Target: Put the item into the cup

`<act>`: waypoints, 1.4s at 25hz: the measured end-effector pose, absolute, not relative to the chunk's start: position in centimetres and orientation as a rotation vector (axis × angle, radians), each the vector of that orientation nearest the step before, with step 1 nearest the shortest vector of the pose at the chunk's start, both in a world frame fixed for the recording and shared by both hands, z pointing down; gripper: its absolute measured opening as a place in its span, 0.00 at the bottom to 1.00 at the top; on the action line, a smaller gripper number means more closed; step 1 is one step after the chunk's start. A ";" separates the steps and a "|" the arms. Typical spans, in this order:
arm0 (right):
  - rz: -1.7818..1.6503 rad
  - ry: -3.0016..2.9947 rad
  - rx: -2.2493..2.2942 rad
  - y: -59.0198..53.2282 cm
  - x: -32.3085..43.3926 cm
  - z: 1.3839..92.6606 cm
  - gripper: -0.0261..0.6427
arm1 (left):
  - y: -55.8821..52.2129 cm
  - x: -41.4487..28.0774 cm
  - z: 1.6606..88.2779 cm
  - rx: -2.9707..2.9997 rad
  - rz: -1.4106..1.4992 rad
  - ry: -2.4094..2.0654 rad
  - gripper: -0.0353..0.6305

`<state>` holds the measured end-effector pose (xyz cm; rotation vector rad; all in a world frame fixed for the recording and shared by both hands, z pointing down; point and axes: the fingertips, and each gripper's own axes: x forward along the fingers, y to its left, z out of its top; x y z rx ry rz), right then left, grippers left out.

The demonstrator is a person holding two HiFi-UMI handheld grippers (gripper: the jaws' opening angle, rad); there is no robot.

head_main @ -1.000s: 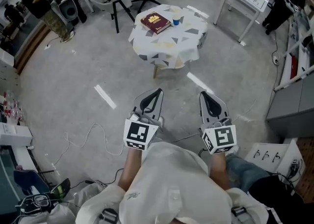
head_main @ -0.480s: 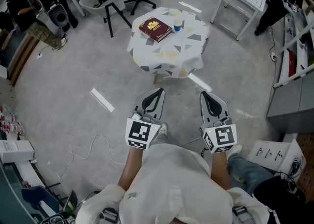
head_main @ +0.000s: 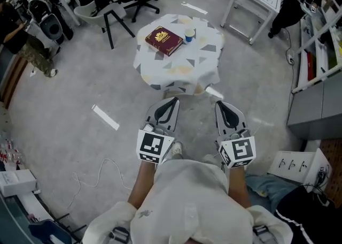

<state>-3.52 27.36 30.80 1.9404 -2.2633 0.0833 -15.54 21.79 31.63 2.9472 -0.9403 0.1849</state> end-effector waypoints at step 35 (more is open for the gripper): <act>0.142 -2.563 1.652 11.0 10.6 32.0 0.05 | 9.3 -1.7 32.0 2.807 0.308 -1.280 0.07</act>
